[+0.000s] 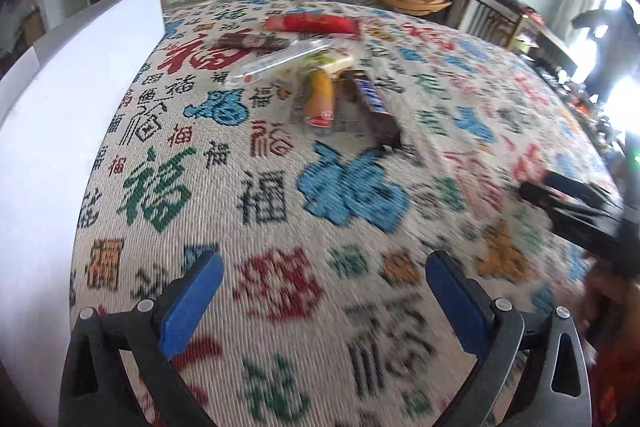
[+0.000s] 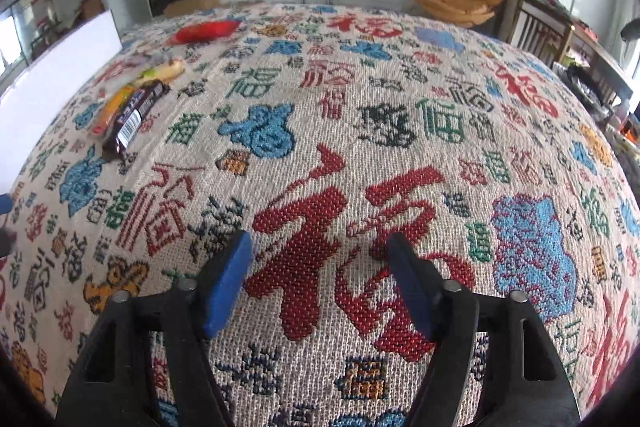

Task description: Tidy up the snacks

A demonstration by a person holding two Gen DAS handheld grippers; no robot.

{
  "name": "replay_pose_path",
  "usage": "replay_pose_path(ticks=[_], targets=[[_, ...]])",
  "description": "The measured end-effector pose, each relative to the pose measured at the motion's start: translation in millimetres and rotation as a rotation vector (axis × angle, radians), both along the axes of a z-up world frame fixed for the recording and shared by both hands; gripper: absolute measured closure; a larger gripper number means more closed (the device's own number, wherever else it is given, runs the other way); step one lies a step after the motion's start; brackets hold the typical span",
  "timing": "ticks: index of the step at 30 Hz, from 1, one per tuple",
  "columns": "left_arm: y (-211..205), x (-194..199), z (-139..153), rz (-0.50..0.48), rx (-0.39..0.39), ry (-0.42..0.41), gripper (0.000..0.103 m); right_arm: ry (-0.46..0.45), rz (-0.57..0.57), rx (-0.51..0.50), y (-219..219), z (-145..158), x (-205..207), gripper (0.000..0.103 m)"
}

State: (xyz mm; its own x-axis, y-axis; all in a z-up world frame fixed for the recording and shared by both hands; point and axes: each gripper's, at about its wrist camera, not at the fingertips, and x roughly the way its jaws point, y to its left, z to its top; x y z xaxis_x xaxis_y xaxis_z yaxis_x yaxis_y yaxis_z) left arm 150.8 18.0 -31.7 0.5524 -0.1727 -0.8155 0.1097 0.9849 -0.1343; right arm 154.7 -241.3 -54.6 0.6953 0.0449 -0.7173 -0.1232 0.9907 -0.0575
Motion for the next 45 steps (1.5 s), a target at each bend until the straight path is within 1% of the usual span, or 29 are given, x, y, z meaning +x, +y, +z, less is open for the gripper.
replay_pose_path(ticks=[1,3,4,5,6,11,45], targets=[[1,7,-4,0.014,0.006,-0.006,0.003,0.004,-0.003,0.003,-1,0,-1,0.027],[-1,22,-13,0.037,0.045,-0.013,0.002,0.014,-0.024,0.018,-6,2,0,0.019],[-5,22,-17,0.036,0.08,-0.031,0.001,0.017,-0.028,0.027,-5,-3,8,0.018],[-8,26,-20,0.027,0.12,-0.03,0.0,0.02,-0.029,0.03,-9,-10,16,0.017],[-7,24,-19,0.022,0.124,-0.039,0.0,0.019,-0.03,0.027,-8,-9,16,0.017],[-7,26,-20,0.022,0.114,-0.037,0.0,0.021,-0.033,0.023,-5,-19,21,0.016],[-8,26,-20,0.023,0.117,-0.038,0.0,0.021,-0.033,0.03,-6,-20,22,0.016]])
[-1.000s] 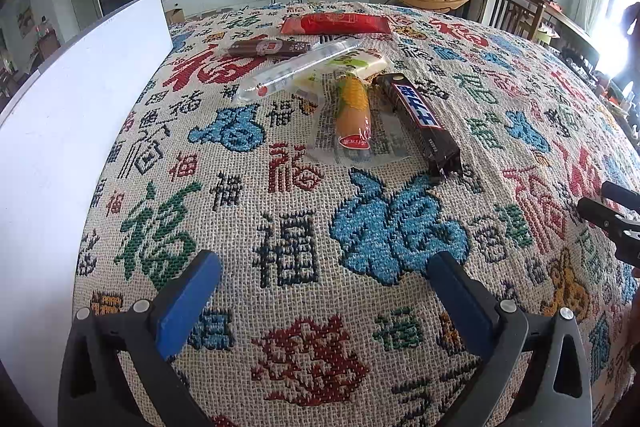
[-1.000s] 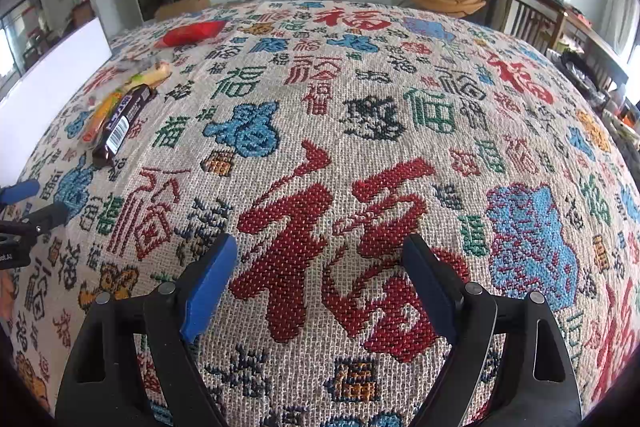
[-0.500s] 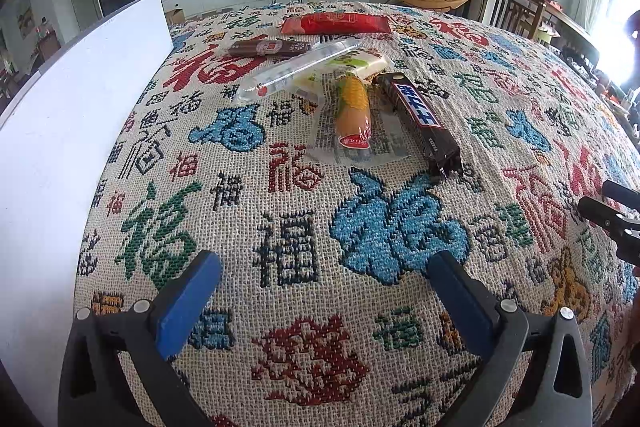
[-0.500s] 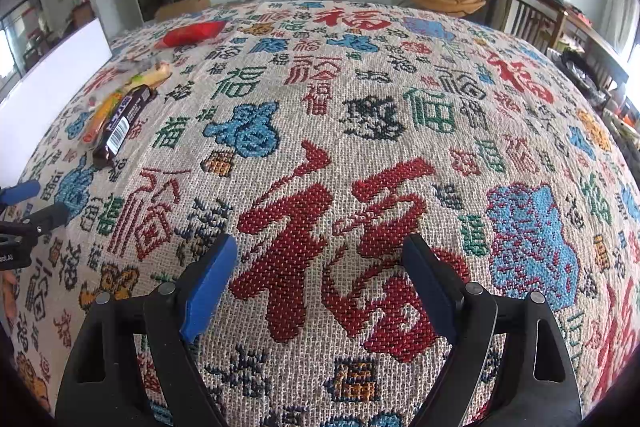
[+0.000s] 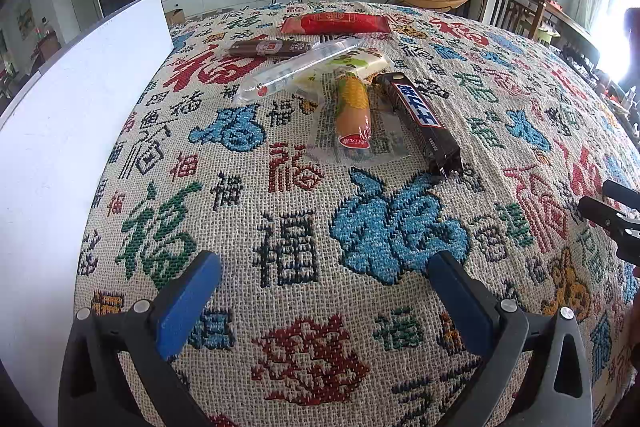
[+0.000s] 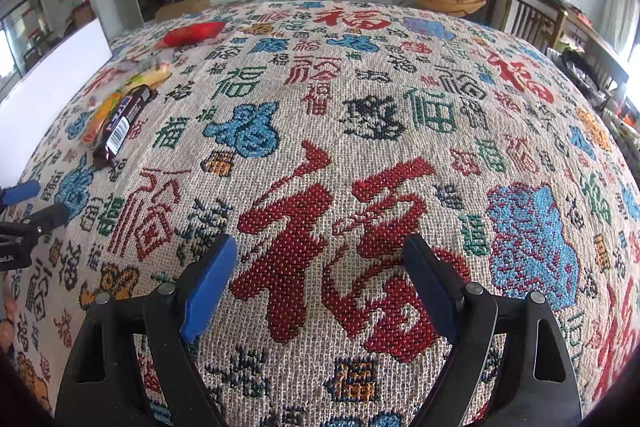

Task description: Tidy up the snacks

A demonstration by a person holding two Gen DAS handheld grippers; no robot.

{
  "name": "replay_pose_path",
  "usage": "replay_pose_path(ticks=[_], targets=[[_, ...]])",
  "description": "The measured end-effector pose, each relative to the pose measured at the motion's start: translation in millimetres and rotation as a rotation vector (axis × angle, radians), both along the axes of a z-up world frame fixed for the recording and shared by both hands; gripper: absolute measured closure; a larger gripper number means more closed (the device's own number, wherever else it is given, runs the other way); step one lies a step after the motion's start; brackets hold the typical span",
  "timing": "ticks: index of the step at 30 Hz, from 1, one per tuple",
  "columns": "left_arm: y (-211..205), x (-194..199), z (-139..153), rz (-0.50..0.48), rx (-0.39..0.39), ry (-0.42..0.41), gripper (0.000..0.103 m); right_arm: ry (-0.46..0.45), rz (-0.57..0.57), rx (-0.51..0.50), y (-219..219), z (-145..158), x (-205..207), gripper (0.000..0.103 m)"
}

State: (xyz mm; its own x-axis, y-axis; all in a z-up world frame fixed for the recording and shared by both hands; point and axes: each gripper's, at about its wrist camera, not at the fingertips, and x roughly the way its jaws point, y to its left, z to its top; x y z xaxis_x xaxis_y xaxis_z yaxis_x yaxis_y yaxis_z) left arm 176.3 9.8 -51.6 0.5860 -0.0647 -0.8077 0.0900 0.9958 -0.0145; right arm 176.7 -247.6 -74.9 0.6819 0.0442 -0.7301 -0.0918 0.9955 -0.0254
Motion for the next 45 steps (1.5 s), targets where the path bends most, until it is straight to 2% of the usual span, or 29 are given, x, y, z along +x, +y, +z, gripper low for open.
replay_pose_path(ticks=[27,30,33,37,45], targets=[[-1,1,-1,0.002,-0.001,0.002,0.0,0.0,0.0,0.0,0,0,-1,0.015],[4,-8,0,-0.044,0.008,0.016,0.0,0.0,0.0,0.001,0,0,-1,0.015],[16,-16,2,-0.02,0.008,0.049,0.0,0.0,0.001,0.003,0,0,-1,0.015],[24,-21,0,-0.011,0.001,0.002,0.0,0.001,0.006,0.015,-1,-1,-1,0.013],[23,-21,1,-0.008,0.006,0.002,0.0,0.002,0.005,0.014,-1,-2,-1,0.013]])
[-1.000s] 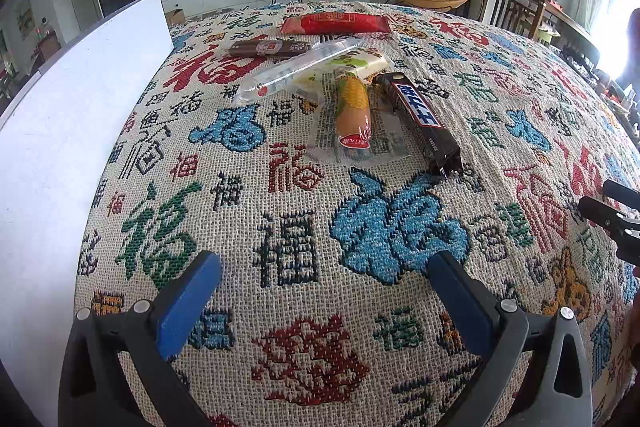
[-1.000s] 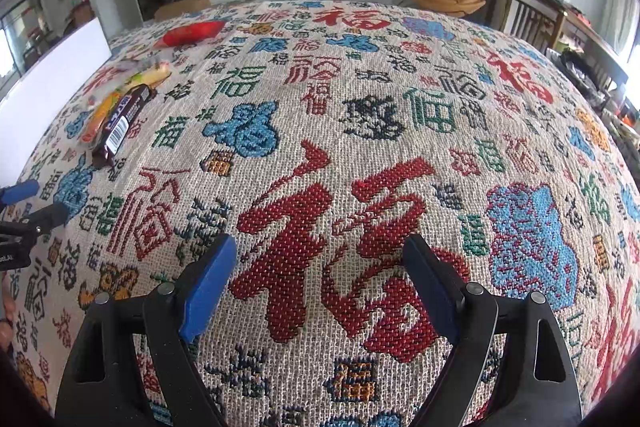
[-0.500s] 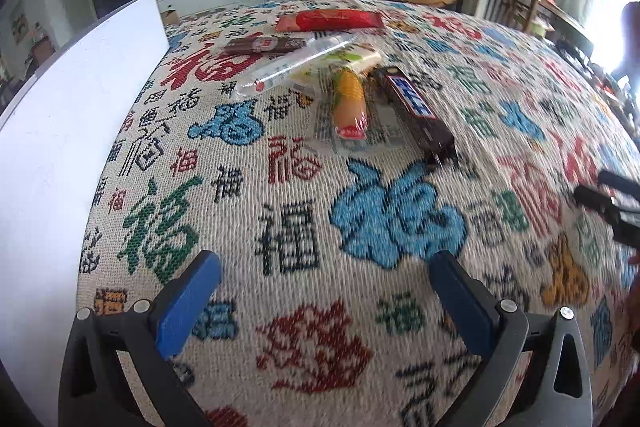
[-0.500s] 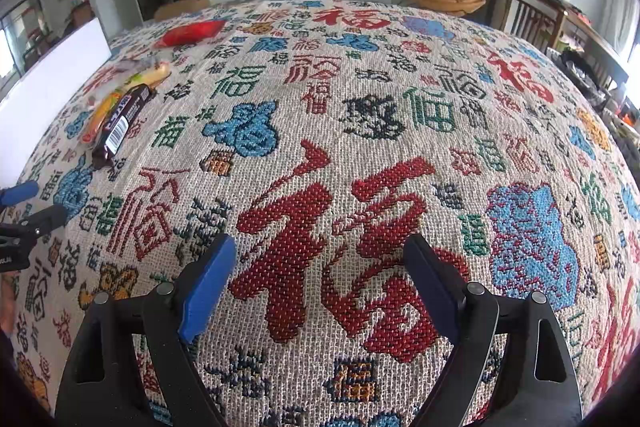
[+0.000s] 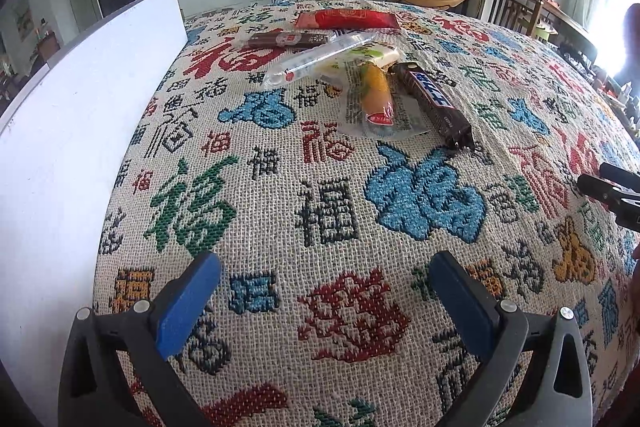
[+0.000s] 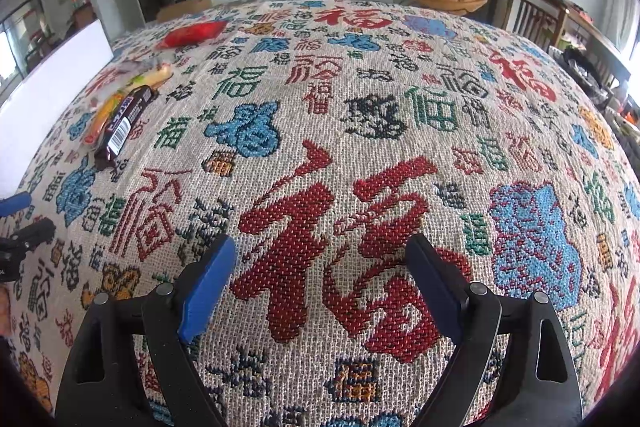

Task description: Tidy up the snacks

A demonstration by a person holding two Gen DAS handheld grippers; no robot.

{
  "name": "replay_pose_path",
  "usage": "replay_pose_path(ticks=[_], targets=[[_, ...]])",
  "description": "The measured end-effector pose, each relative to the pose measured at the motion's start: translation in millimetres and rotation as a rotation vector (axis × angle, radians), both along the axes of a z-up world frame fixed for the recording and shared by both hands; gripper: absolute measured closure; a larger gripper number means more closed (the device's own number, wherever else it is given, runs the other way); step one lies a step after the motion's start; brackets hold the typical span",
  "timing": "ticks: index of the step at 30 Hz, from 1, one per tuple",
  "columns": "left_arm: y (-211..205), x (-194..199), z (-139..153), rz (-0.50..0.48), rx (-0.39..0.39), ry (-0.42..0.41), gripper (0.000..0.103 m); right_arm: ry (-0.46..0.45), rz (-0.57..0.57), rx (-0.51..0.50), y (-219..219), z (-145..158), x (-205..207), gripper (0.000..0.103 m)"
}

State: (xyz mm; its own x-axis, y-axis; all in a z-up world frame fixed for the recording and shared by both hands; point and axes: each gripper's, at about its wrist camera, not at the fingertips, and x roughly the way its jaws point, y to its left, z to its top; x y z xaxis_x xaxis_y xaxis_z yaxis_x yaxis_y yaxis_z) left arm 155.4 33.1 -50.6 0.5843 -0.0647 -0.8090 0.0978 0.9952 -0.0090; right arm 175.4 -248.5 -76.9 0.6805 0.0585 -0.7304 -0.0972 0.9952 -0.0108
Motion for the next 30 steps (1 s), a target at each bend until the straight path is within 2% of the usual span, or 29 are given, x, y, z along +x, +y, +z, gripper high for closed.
replay_pose_path(ticks=[30], targets=[[0.1,-0.6,0.4,0.001,-0.002,-0.001,0.0,0.002,-0.009,-0.016,1.5,0.1,-1.2,0.013]])
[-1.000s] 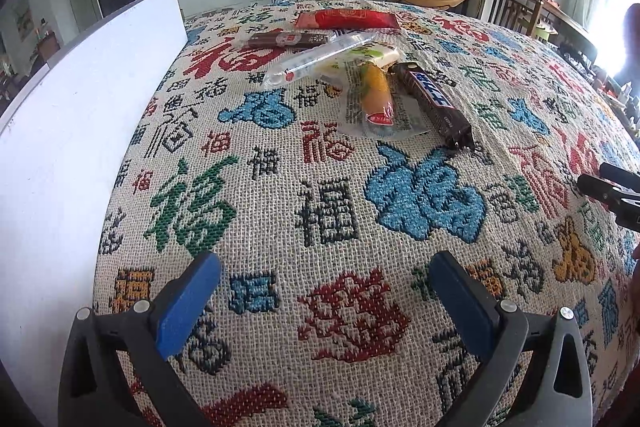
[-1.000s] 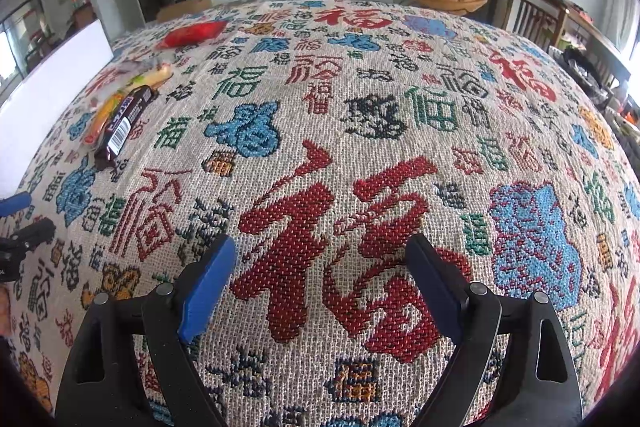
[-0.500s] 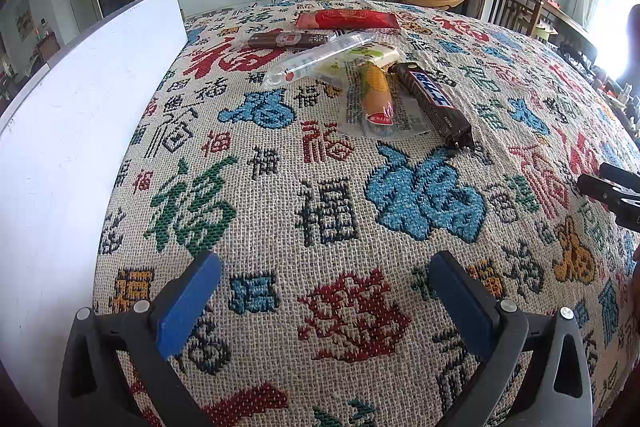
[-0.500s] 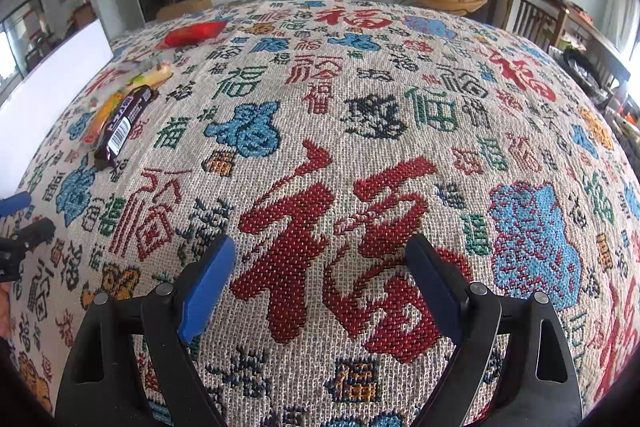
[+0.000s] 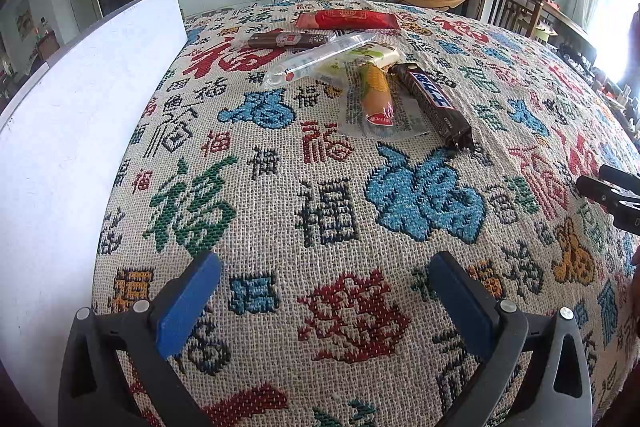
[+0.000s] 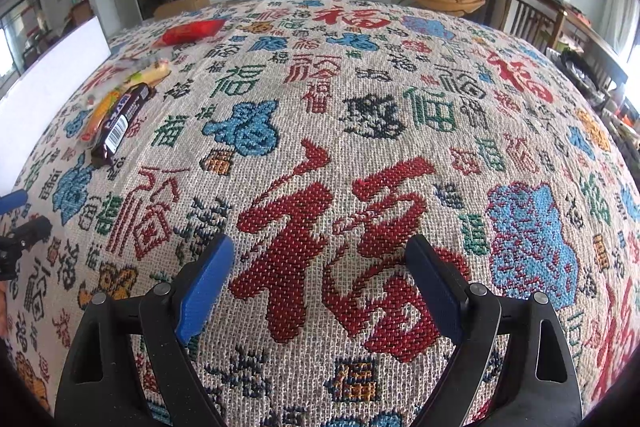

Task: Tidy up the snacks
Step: 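Grasp the dark chocolate bar with the right tool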

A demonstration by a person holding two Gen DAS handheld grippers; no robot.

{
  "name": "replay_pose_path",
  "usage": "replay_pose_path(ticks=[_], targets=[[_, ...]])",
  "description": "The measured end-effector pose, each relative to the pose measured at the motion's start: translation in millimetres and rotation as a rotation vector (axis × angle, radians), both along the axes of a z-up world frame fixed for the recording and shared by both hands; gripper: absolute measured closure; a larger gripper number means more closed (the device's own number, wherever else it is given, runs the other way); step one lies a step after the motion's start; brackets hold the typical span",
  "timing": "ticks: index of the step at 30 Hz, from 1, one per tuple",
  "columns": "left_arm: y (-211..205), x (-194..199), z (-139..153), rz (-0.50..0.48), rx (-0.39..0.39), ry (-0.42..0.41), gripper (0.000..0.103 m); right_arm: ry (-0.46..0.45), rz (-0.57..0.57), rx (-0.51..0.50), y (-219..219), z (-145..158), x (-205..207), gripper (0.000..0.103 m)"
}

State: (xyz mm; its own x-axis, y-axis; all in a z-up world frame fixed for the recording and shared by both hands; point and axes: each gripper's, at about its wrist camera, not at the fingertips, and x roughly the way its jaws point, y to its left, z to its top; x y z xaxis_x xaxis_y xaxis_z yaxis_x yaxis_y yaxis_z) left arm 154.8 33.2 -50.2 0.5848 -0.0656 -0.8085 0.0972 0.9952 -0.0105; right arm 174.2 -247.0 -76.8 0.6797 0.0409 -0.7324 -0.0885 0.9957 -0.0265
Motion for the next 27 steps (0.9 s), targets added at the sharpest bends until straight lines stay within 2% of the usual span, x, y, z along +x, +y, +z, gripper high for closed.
replay_pose_path(ticks=[3,5,7,10,13,16,19,20,23,27], targets=[[0,0,0,0.0,0.0,0.0,0.0,0.011,-0.014,0.0,1,1,2,0.012],[0,0,0,0.0,0.001,0.0,0.0,0.064,-0.046,0.006,4,6,12,0.012],[0,0,0,0.0,0.0,0.0,0.0,0.132,-0.065,0.06,12,12,27,0.012],[0,0,0,0.0,0.0,0.0,0.0,0.168,0.001,0.199,42,30,49,0.013],[0,0,0,0.0,-0.001,0.0,0.0,0.162,0.109,0.267,90,50,72,0.013],[0,0,0,0.0,-0.001,0.0,0.0,0.188,0.183,0.212,139,49,97,0.016],[0,0,0,0.001,-0.003,-0.001,0.0,0.188,0.225,0.069,175,37,108,0.017],[0,0,0,0.001,-0.002,-0.001,0.0,0.188,0.241,0.035,181,33,108,0.02],[0,0,0,0.001,-0.004,-0.001,0.0,0.213,0.281,-0.013,188,21,106,0.075],[-2,-1,0,0.001,-0.003,-0.001,0.0,0.201,0.254,0.015,162,23,95,0.084]])
